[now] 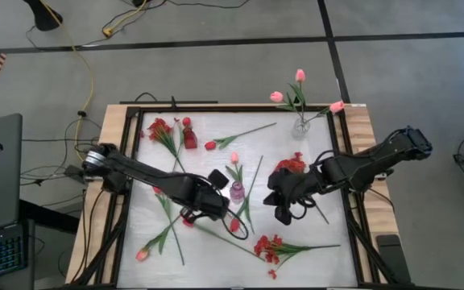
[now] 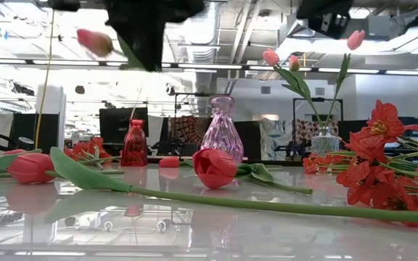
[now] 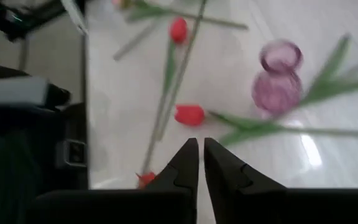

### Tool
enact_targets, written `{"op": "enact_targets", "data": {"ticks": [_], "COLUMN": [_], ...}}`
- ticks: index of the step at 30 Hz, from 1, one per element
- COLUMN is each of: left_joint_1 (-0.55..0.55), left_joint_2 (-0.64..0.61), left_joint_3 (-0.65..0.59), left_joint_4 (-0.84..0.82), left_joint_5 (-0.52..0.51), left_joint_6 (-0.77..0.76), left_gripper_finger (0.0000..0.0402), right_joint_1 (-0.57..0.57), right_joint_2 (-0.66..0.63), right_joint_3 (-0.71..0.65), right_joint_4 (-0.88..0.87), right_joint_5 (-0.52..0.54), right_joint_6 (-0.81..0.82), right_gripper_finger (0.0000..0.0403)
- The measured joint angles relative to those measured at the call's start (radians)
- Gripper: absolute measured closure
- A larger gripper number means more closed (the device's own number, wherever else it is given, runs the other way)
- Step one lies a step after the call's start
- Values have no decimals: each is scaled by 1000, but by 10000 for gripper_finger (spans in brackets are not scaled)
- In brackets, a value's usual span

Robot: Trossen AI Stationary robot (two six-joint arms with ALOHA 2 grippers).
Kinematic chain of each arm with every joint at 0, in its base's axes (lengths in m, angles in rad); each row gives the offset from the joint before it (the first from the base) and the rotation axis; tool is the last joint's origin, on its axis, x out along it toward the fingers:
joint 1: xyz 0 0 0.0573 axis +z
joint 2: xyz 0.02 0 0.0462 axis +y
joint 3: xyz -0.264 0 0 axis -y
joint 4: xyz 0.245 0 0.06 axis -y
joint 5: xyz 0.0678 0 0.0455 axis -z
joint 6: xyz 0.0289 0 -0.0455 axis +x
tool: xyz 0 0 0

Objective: Sort flowers into vase by color
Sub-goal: Put the pink flower into the transparent vase

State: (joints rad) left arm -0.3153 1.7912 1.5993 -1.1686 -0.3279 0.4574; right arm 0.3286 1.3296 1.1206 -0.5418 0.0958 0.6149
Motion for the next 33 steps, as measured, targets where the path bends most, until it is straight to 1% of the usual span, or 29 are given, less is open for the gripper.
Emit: {"op": "enact_targets", "data": {"ticks": [4,8,13,16,20,22,27,33], "left_joint_1": [-2,-1,10,33,70,89,112,131], "left_joint_2": [-91,-145,-156,-156,-156,-156,-156,-156], "left_joint_3": [0,1,1,1,0,0,0,0], "left_joint_4": [4,11,35,55,82,102,148,211], "left_joint_5": [-70,-86,-107,-109,-167,-189,-185,-185], "left_joint_6": [-6,33,113,157,218,248,316,374], "left_gripper_finger": [401,401,401,401,401,401,401,401], "right_joint_1": [-61,-148,-250,-291,-320,-326,-363,-403], "right_joint_2": [0,0,20,62,115,132,145,148], "right_joint_3": [0,0,0,0,0,0,0,0], "right_joint_4": [108,219,290,345,443,467,465,464], "right_joint_5": [-39,-104,-190,-247,-386,-409,-385,-384], "right_joint_6": [-73,-137,-166,-201,-207,-205,-218,-242], "right_gripper_finger": [321,285,224,186,150,144,143,143]}}
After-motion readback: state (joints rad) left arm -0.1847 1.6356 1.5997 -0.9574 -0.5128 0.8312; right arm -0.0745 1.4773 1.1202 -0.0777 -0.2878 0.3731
